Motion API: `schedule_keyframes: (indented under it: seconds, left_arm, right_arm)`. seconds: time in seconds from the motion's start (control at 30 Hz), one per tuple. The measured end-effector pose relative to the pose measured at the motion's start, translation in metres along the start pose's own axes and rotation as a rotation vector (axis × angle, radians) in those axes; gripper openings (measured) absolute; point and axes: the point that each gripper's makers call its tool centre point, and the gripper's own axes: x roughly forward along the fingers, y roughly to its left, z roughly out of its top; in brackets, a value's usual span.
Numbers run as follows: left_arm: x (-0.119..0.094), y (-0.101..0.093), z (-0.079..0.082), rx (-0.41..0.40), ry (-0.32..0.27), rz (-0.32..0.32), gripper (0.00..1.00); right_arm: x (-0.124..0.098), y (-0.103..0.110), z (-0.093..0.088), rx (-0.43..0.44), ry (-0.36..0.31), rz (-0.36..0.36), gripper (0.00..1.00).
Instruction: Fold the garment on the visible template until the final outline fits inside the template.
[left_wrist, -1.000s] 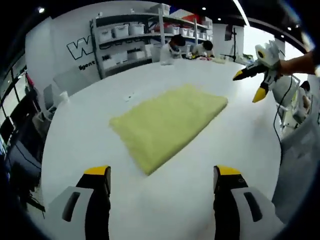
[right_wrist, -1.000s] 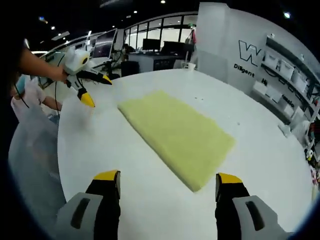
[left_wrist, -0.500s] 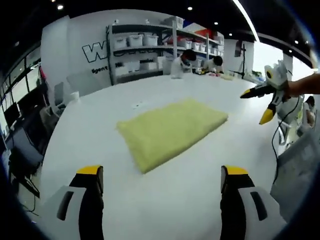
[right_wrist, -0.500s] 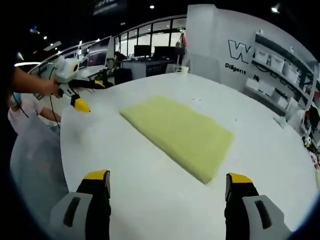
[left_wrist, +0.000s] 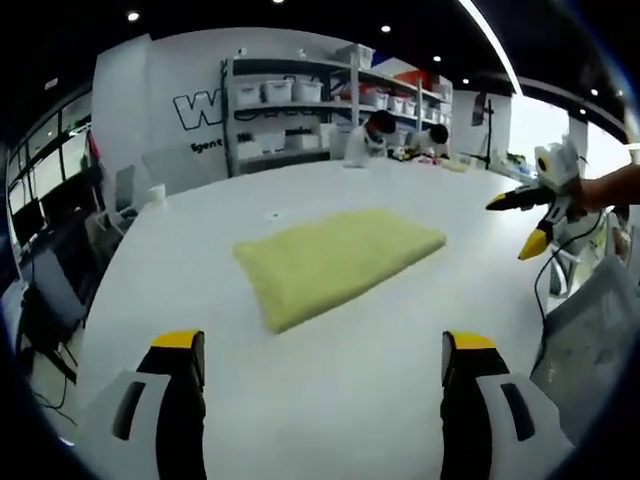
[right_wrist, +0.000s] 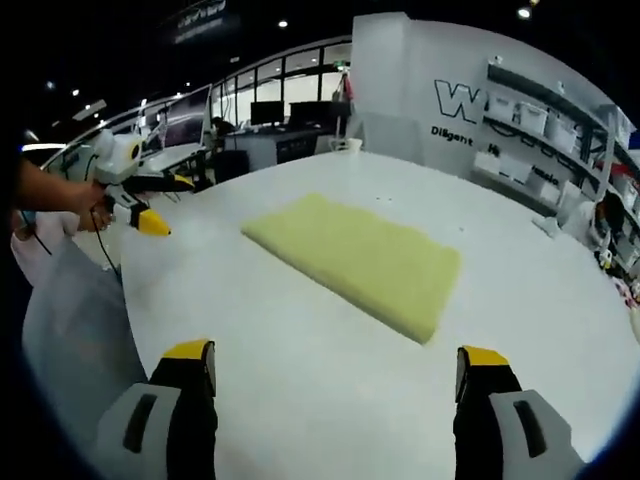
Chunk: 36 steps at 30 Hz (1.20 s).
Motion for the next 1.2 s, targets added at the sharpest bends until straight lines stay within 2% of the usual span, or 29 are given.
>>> schedule_keyframes:
  seconds: [0.27, 0.43, 0.53, 0.7, 0.8, 0.97, 1.2]
  left_arm:
    - [-0.007, -0.014, -0.001, -0.017, -0.022, -0.006, 0.99]
    - [-0.012, -0.021, 0.0, 0.006, -0.03, 0.001, 0.99]
    - [-0.016, -0.022, 0.002, 0.006, -0.04, 0.015, 0.99]
    - [-0.026, -0.023, 0.002, -0.012, -0.046, 0.04, 0.99]
    - [-0.036, -0.026, -0.002, 0.007, -0.033, 0.057, 0.99]
    - [-0.052, -0.032, -0.006, -0.009, -0.046, 0.078, 0.99]
    - [-0.069, -0.04, -0.019, -0.001, -0.04, 0.11, 0.99]
  right_arm:
    - [-0.012, 0.003, -0.006, 0.045, -0.052, -0.051, 0.99]
    - [-0.018, 0.007, -0.013, 0.058, -0.051, -0.043, 0.99]
    - [-0.021, 0.005, -0.011, 0.085, -0.081, -0.046, 0.99]
    - [-0.028, 0.007, -0.011, 0.083, -0.11, -0.052, 0.99]
    - [-0.03, 0.015, -0.013, 0.08, -0.115, -0.045, 0.99]
    - [-0.037, 0.025, -0.007, 0.034, -0.132, -0.047, 0.99]
    - [-0.042, 0.032, -0.009, 0.051, -0.145, -0.06, 0.98]
